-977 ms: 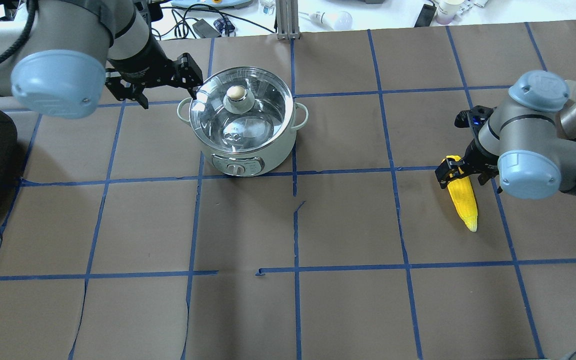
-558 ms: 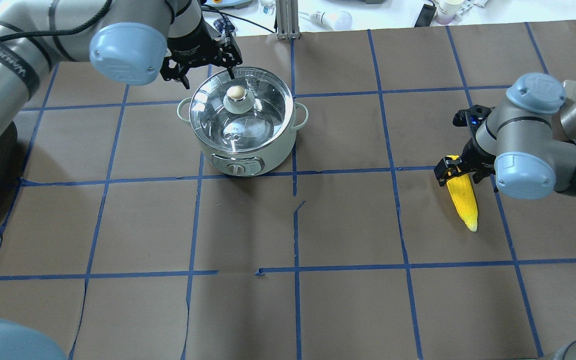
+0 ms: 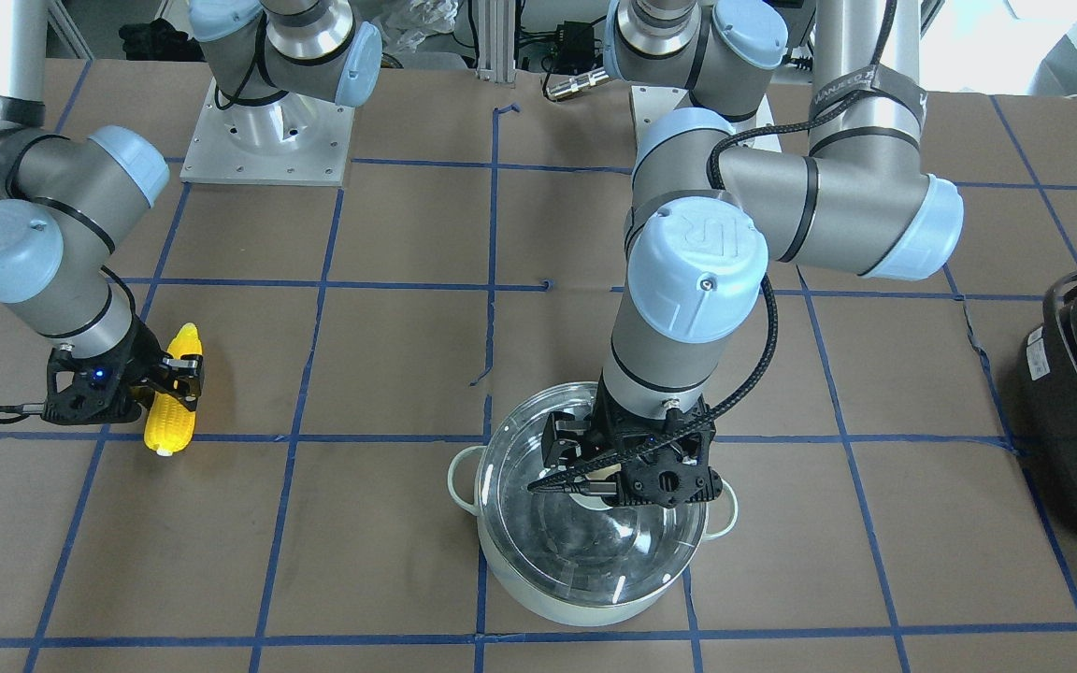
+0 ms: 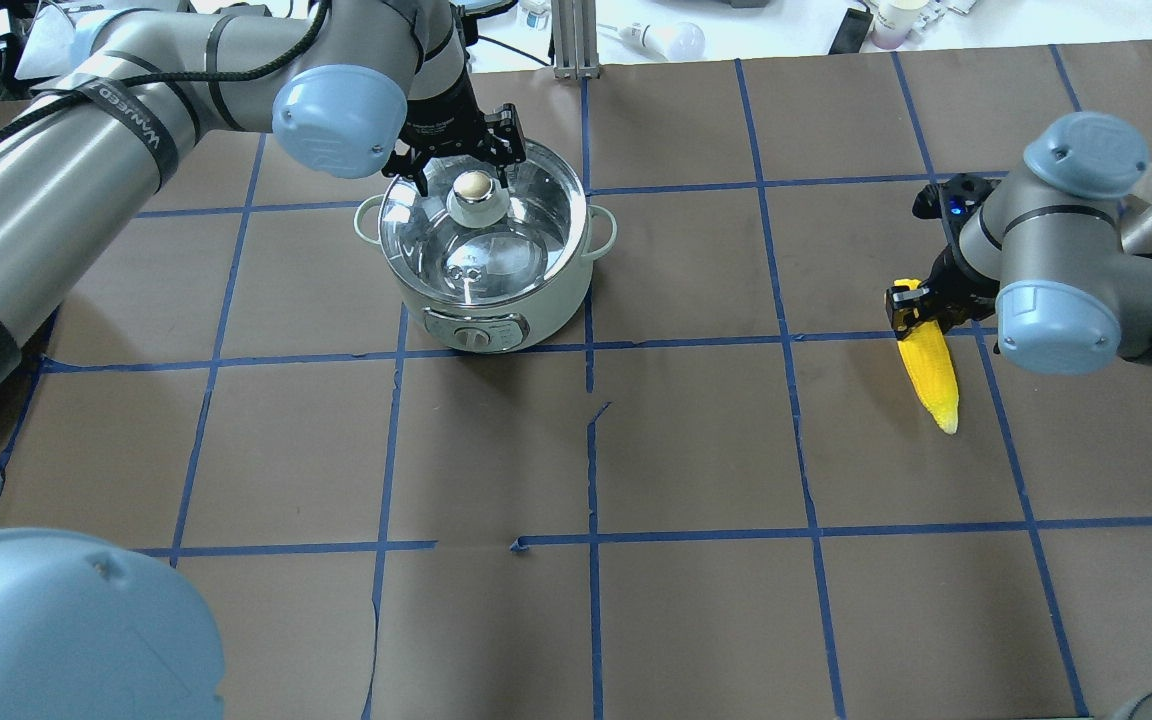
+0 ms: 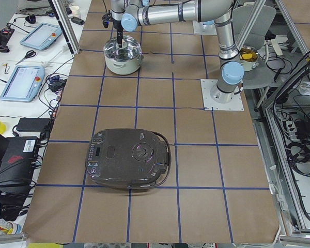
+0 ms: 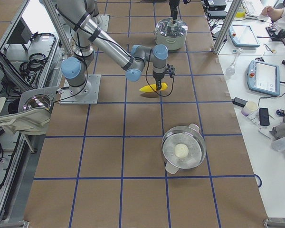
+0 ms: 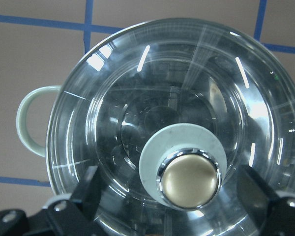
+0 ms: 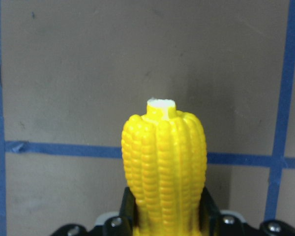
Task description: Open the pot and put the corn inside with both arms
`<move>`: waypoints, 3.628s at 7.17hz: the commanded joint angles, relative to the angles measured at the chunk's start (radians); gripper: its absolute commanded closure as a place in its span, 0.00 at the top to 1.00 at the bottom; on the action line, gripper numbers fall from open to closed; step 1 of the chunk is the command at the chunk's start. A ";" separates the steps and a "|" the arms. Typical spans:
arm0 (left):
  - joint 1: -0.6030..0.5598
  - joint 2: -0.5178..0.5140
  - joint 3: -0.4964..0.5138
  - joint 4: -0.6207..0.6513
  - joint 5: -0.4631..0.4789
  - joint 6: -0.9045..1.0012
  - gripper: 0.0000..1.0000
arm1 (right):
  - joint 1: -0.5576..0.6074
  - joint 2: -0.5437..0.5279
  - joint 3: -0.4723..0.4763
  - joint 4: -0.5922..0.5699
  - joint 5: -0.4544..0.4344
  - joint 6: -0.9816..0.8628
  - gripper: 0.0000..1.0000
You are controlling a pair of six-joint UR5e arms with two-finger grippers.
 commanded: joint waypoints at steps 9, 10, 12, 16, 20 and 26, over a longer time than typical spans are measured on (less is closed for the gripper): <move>0.031 0.059 0.054 -0.095 0.009 0.080 0.00 | 0.341 0.099 -0.550 0.351 0.100 0.578 0.00; 0.093 0.079 0.036 -0.130 0.018 0.111 0.00 | 0.357 0.113 -0.572 0.349 0.101 0.595 0.00; 0.230 0.129 0.030 -0.285 0.021 0.247 0.00 | 0.452 0.191 -0.689 0.349 0.091 0.759 0.00; 0.414 0.200 -0.162 -0.208 0.031 0.500 0.00 | 0.636 0.349 -0.917 0.349 0.078 0.861 0.00; 0.554 0.205 -0.424 0.183 0.018 0.658 0.00 | 0.672 0.435 -0.920 0.270 0.091 0.678 0.00; 0.600 0.166 -0.613 0.460 -0.017 0.666 0.00 | 0.680 0.368 -0.897 0.327 0.090 0.591 1.00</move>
